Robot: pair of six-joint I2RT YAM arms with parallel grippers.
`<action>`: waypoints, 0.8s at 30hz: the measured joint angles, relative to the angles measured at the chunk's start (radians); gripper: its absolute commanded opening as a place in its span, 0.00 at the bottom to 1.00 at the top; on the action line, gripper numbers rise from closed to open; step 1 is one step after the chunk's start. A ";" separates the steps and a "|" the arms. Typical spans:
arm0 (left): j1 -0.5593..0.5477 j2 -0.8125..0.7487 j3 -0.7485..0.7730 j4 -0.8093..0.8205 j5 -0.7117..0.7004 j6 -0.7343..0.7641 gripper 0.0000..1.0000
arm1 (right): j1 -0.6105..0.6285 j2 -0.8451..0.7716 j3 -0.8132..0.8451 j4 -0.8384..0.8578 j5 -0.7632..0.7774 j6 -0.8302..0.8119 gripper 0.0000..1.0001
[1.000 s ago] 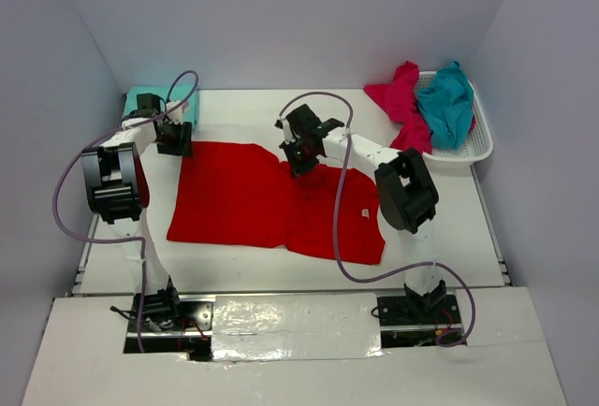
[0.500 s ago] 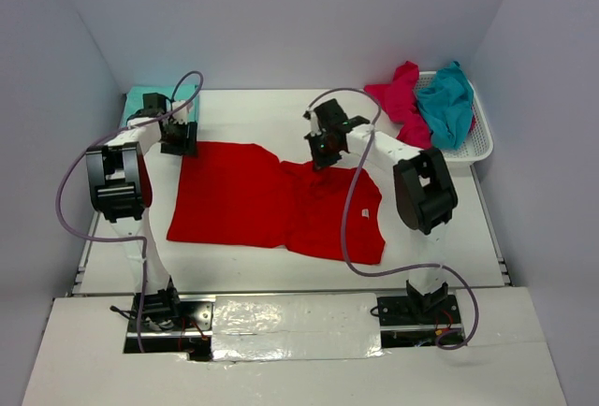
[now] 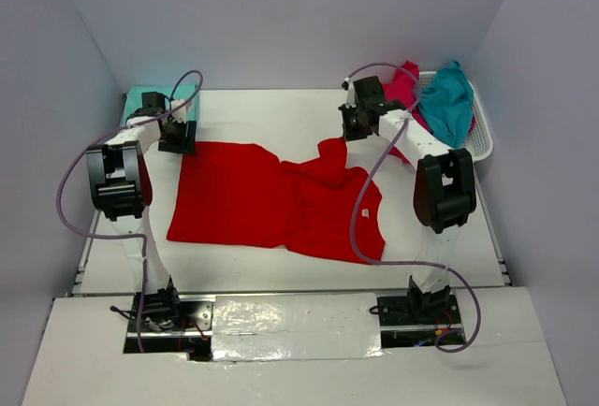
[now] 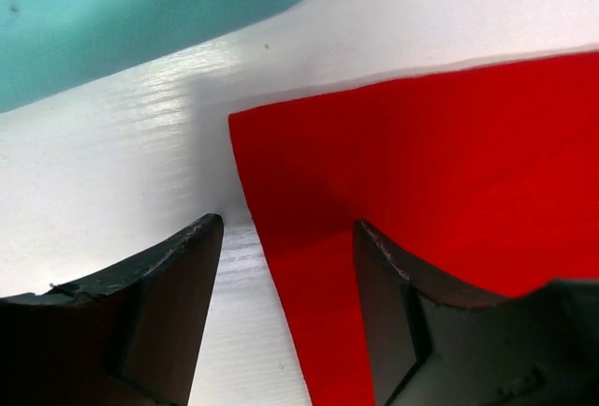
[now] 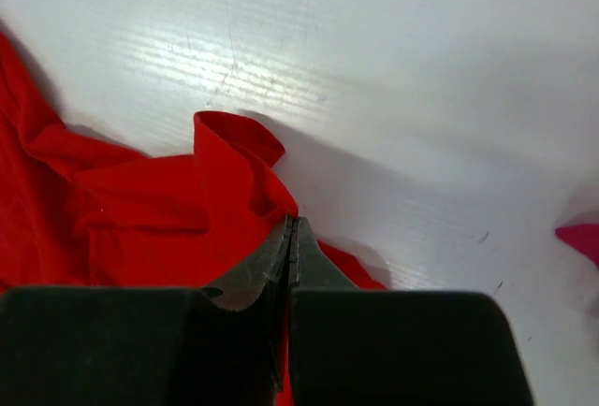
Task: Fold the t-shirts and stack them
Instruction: Grap the side of the flattened tshirt furthest away from the robot with both arms
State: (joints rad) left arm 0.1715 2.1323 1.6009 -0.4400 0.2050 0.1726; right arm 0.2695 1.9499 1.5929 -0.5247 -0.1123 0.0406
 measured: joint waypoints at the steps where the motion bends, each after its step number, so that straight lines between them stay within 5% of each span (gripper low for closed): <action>1: 0.003 -0.001 0.004 -0.001 0.002 -0.009 0.73 | -0.001 0.000 0.010 0.000 0.003 -0.006 0.00; 8: 0.020 0.017 0.155 -0.018 0.013 -0.077 0.72 | -0.006 0.000 0.026 -0.001 0.003 -0.014 0.00; 20: 0.000 0.095 0.158 -0.055 0.053 -0.108 0.68 | -0.006 -0.001 0.022 0.000 0.003 -0.017 0.00; 23: -0.001 0.109 0.174 -0.074 0.050 -0.102 0.54 | -0.006 -0.001 0.022 -0.001 0.003 -0.017 0.00; 24: -0.001 0.111 0.177 -0.075 0.051 -0.100 0.26 | -0.006 -0.001 0.022 -0.001 0.003 -0.017 0.00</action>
State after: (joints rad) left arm 0.1703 2.2429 1.7779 -0.5152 0.2565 0.0727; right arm 0.2630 1.9488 1.6150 -0.5255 -0.1093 0.0238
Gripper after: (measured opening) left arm 0.562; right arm 0.007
